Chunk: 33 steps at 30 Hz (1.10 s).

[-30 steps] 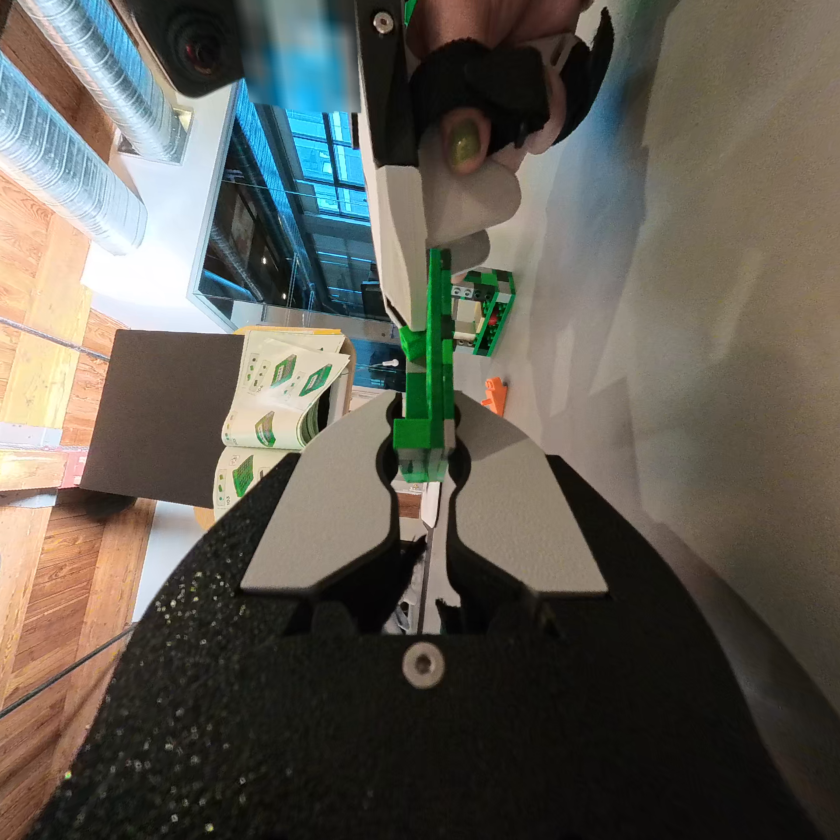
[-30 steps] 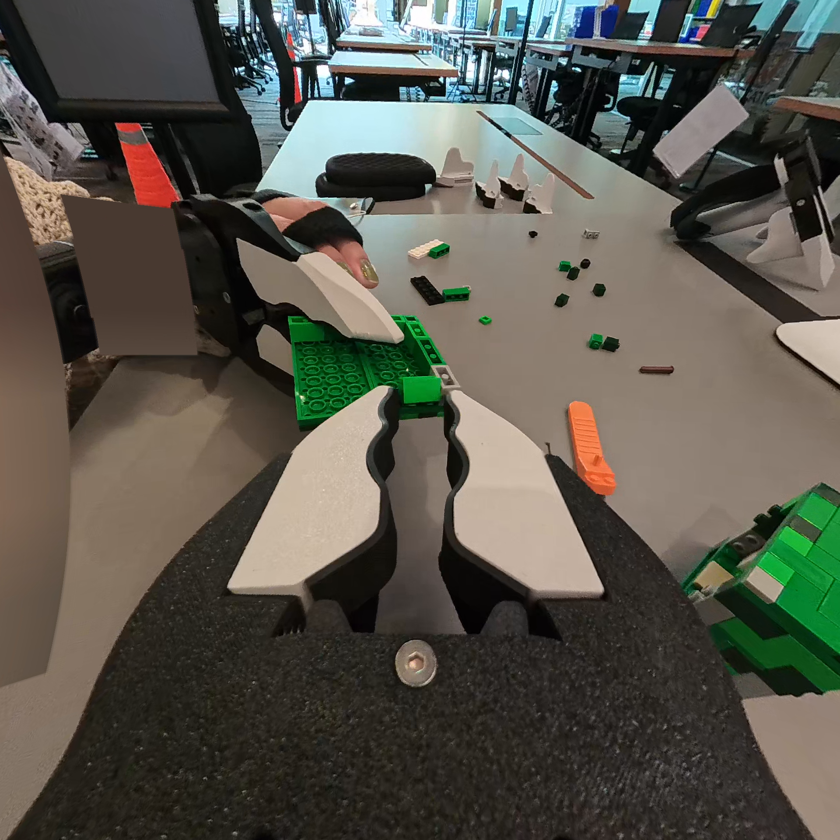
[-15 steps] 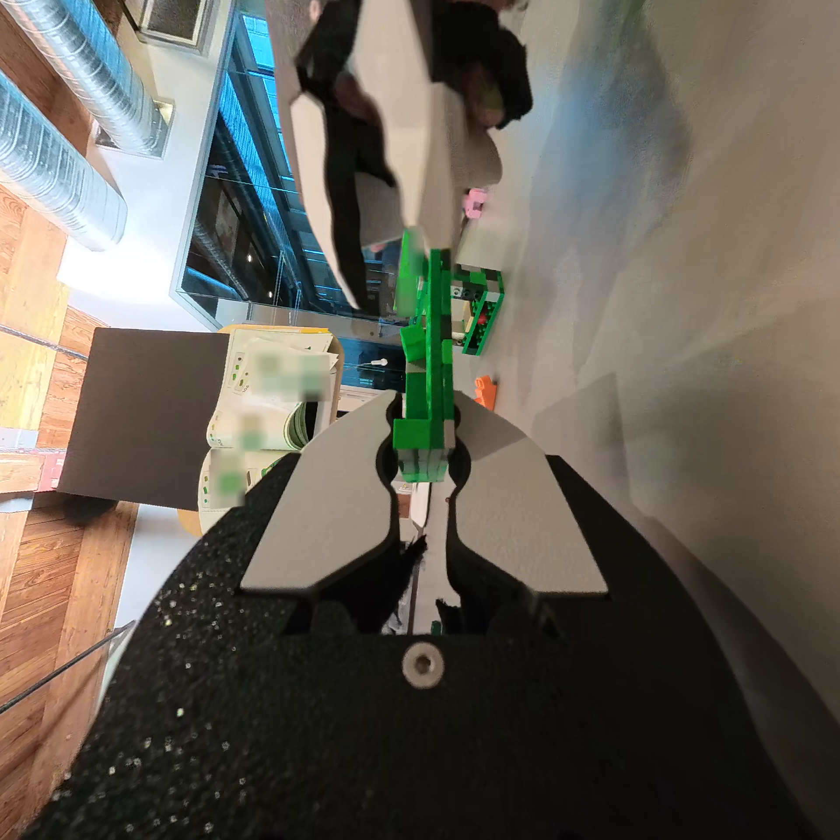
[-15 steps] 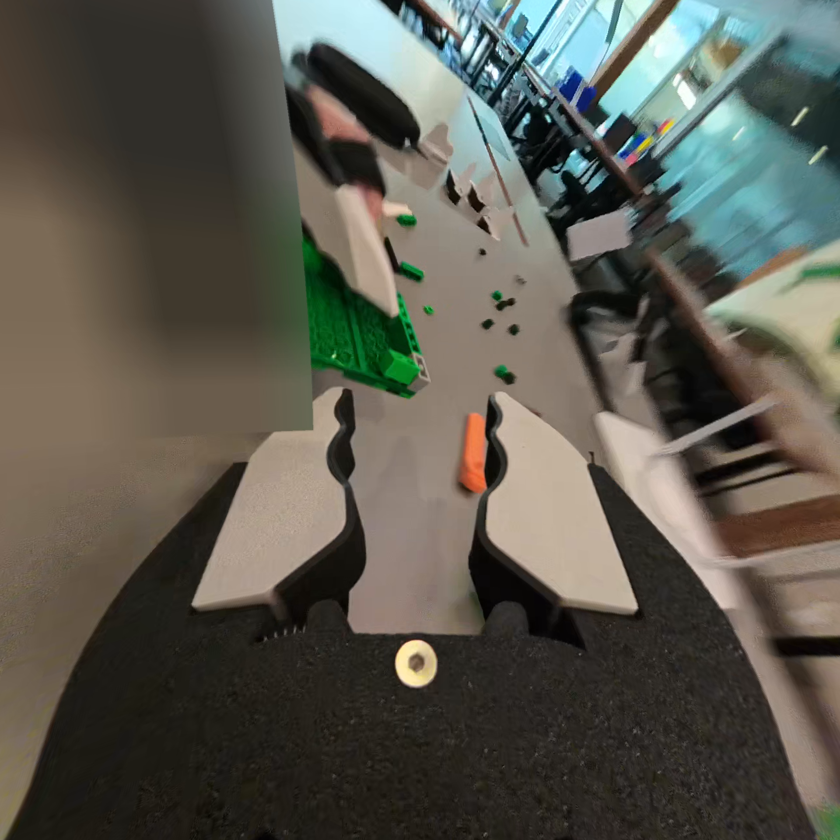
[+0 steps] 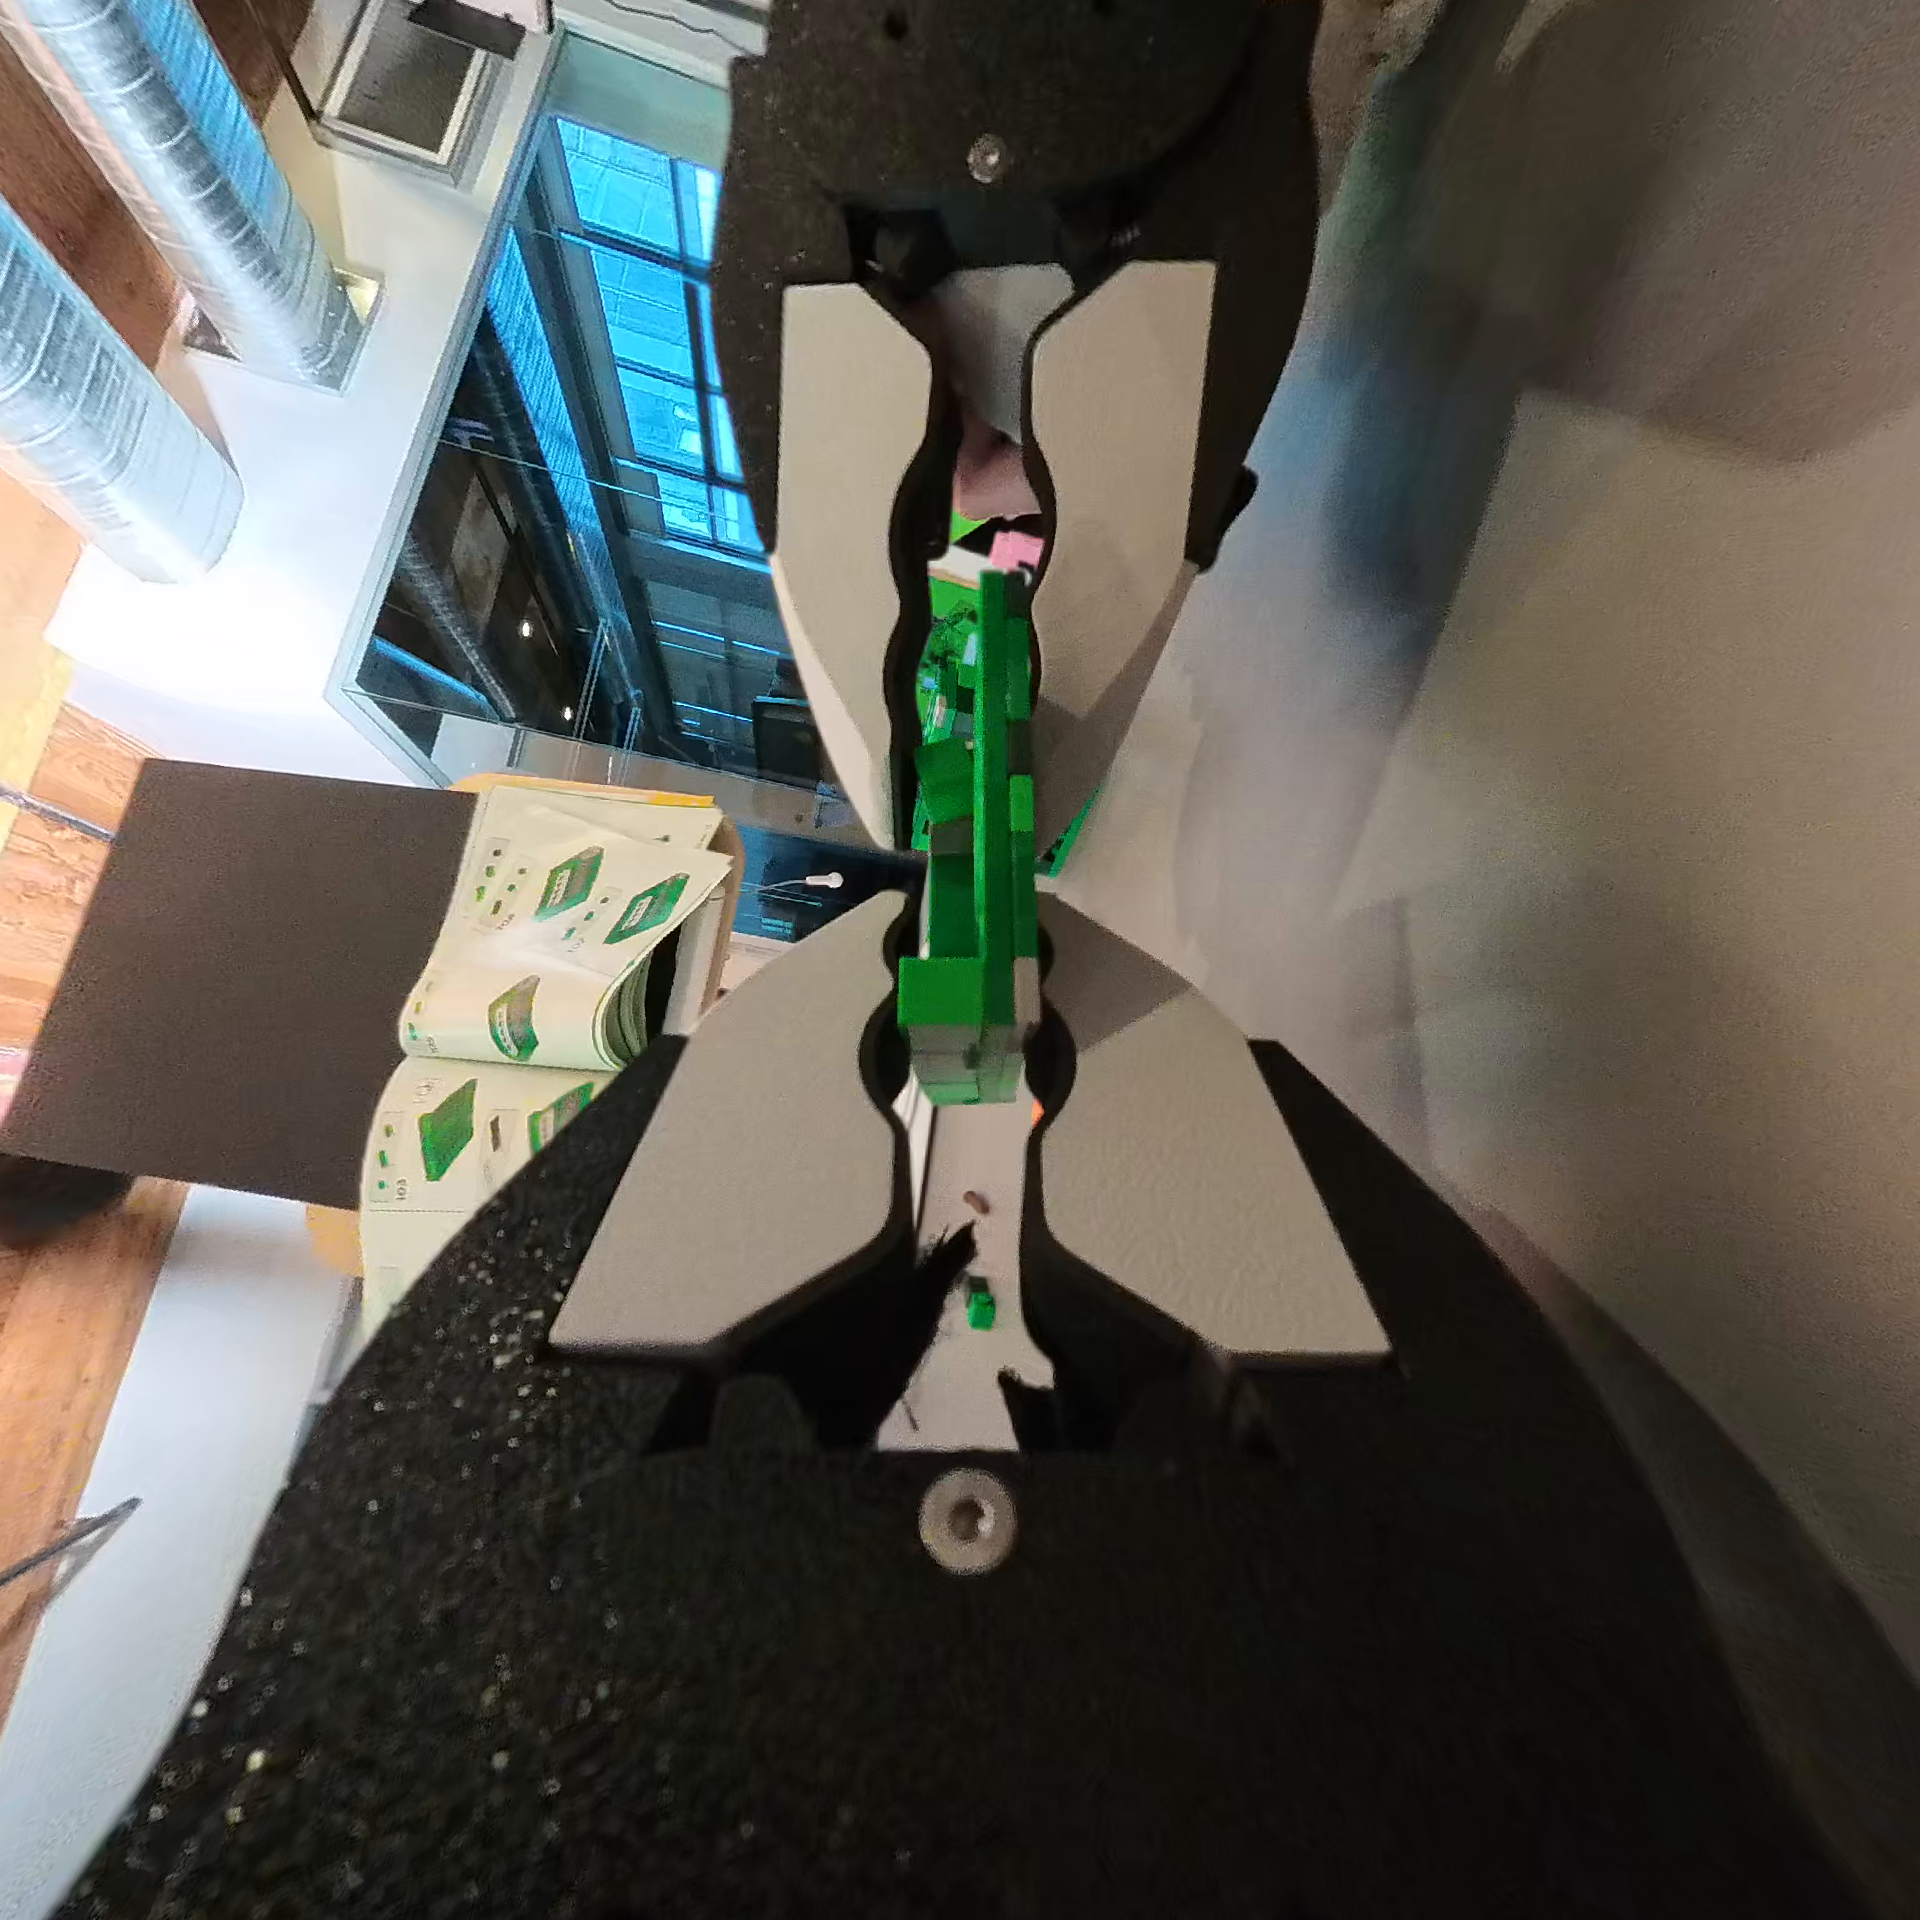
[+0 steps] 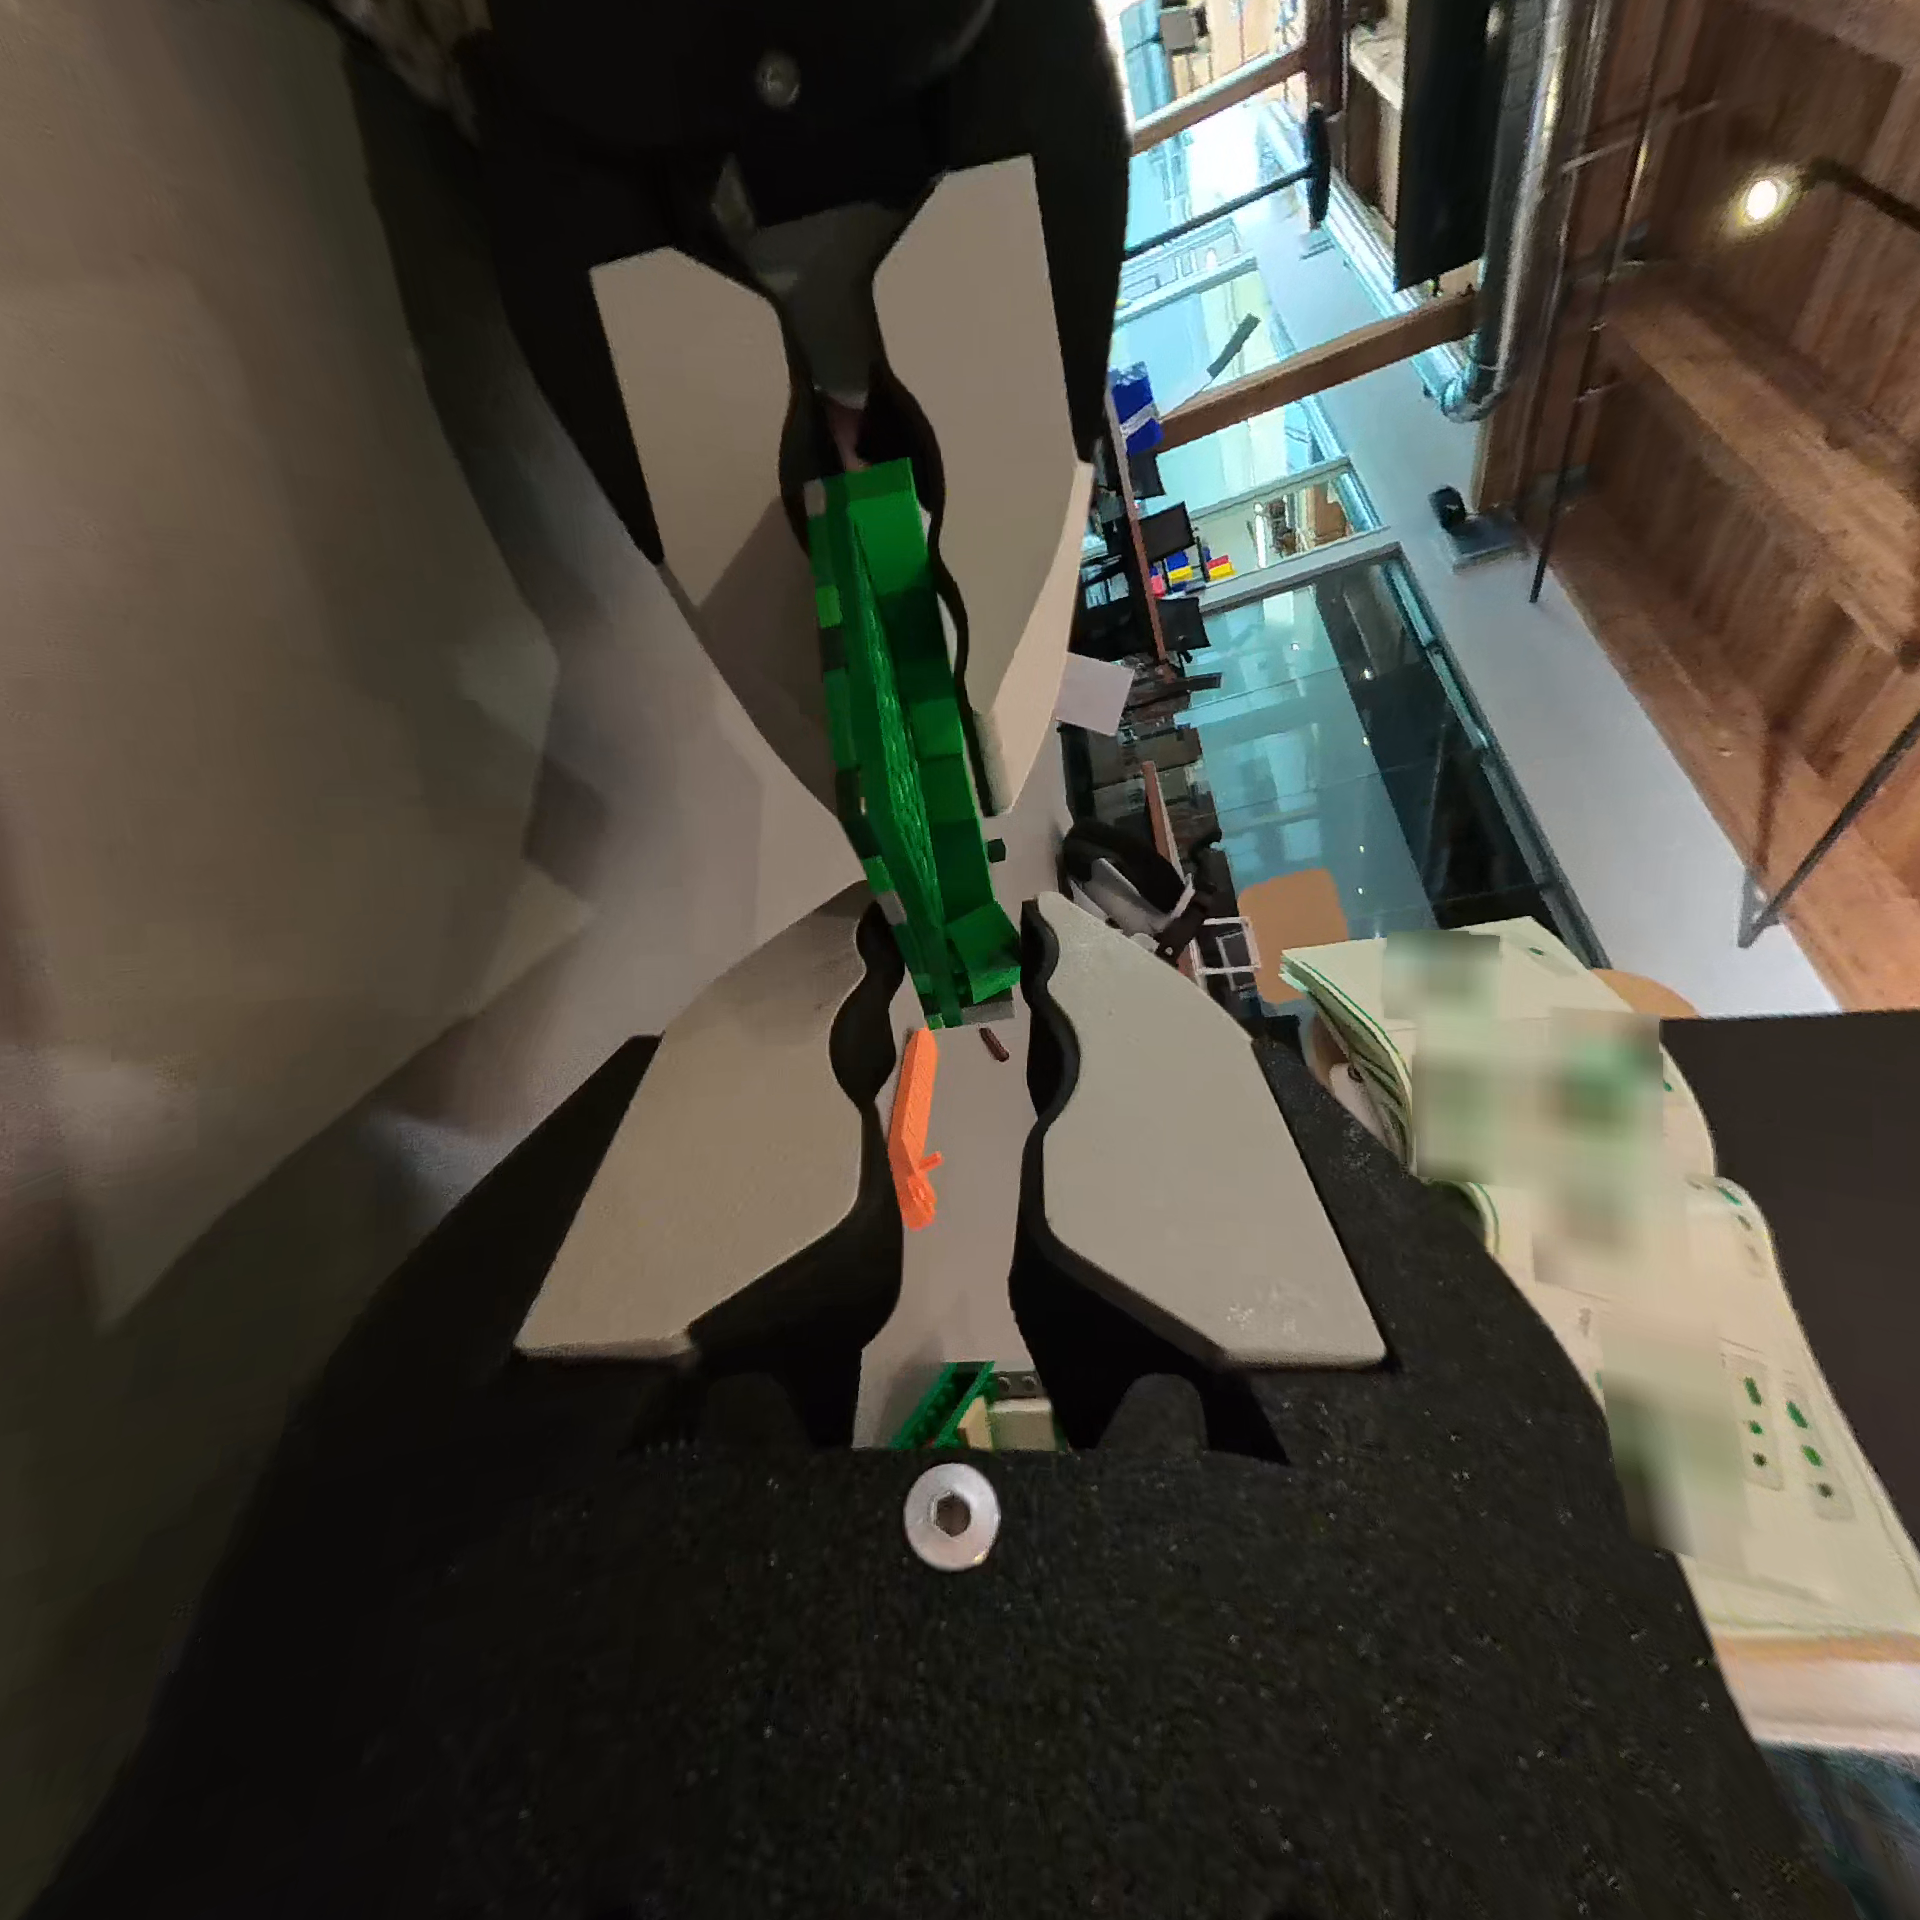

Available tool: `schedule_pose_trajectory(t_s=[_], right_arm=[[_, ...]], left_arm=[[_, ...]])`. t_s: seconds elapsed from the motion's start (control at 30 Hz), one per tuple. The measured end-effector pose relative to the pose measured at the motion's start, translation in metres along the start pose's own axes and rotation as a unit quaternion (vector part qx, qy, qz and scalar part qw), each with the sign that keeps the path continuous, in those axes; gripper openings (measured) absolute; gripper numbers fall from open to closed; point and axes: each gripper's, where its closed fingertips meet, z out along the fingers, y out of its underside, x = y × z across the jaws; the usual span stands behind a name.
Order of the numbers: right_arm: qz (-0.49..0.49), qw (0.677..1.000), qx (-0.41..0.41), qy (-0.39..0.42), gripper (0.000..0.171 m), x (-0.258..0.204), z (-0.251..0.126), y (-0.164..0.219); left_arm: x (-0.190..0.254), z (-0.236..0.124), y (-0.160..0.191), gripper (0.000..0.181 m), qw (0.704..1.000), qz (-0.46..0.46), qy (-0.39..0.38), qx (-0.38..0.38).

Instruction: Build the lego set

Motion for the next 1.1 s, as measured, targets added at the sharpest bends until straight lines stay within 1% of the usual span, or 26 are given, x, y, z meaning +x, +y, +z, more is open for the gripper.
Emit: schedule_pose_trajectory(t_s=[0.07, 0.33, 0.43, 0.53, 0.67, 0.9, 1.0, 1.1], right_arm=[[0.016, 1.000, -0.004, 0.004, 0.021, 0.000, -0.001, 0.000], [0.011, 0.999, -0.027, 0.043, 0.021, -0.002, -0.003, 0.001], [0.029, 0.997, -0.028, 0.065, 0.023, 0.001, -0.003, 0.001], [0.047, 0.996, -0.027, 0.070, 0.022, 0.002, -0.003, 0.000], [0.034, 0.998, -0.026, 0.052, 0.021, -0.004, -0.003, 0.001], [-0.067, 0.997, -0.009, 0.024, 0.019, -0.008, -0.006, 0.001], [-0.053, 0.999, 0.000, -0.004, 0.020, -0.011, -0.007, 0.000], [-0.054, 0.999, 0.005, -0.004, 0.019, -0.010, -0.009, -0.002]], left_arm=[[0.000, 0.000, -0.001, 0.017, 1.000, -0.008, 0.002, 0.004], [0.002, 0.000, -0.001, 0.018, 1.000, -0.027, 0.012, 0.010], [-0.001, -0.001, -0.001, 0.017, 0.999, -0.044, 0.011, 0.014], [-0.002, -0.001, -0.001, 0.017, 0.998, -0.055, 0.012, 0.016], [0.003, -0.001, -0.002, 0.018, 0.999, -0.033, 0.021, 0.015], [0.008, 0.000, -0.004, 0.017, 0.999, -0.010, 0.028, 0.018], [0.010, 0.001, -0.004, 0.017, 0.999, -0.008, 0.032, 0.014], [0.010, 0.001, -0.003, 0.017, 0.999, -0.012, 0.033, 0.015]])
